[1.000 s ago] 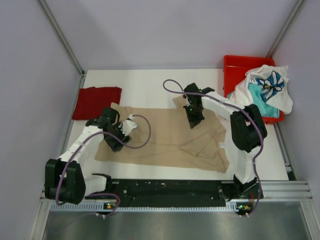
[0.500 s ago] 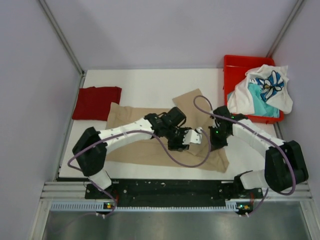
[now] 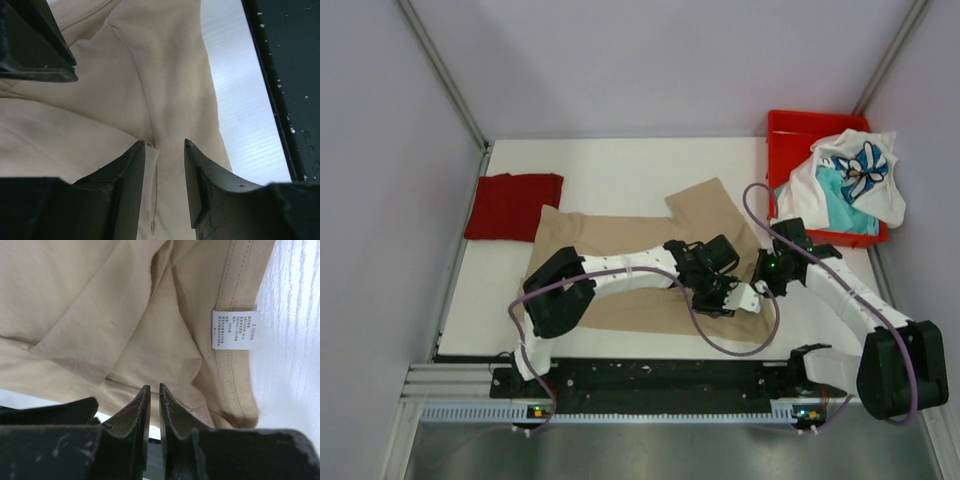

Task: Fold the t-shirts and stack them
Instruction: Fold the flattened tshirt in 1/3 of the way

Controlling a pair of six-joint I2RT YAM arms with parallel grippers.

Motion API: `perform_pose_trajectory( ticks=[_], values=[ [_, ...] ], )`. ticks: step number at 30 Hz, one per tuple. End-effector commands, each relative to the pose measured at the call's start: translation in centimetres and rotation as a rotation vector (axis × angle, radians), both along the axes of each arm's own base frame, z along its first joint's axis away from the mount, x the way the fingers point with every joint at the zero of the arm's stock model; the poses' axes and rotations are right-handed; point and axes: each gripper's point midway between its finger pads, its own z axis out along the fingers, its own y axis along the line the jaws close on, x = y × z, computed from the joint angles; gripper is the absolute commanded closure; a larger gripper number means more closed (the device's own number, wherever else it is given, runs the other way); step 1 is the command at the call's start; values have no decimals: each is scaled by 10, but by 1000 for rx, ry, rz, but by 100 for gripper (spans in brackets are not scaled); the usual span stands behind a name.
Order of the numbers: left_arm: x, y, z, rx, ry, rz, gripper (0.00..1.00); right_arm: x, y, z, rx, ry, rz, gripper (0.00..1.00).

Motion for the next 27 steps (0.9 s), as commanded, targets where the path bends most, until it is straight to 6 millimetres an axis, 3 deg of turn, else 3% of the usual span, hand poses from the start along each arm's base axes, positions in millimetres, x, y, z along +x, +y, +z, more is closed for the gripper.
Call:
perform_pose_trajectory(
  ticks=[1,8,11,16,19,22,26,27],
  values=[
    [18,-8,2,19,-44,14,59,13,-3,15,25,-90,-50,88],
    [37,-2,-17,109,-127,20,57,19,-6,18,16,-116,-32,88],
    [35,5,-27,157,-115,8,56,17,-5,11,19,-96,-42,88],
    [34,17,-44,191,-135,-3,55,11,-1,-11,43,-22,-80,88],
    [40,16,-43,185,-158,14,57,2,1,-30,61,27,-113,89],
    [33,16,-39,166,-132,-8,58,-9,-5,-48,30,68,-159,91],
    [23,15,-42,156,-93,-30,61,-15,-13,-57,1,71,-218,93],
    [23,16,-44,160,-88,-30,66,-15,-14,-58,-5,67,-227,94]
  ],
)
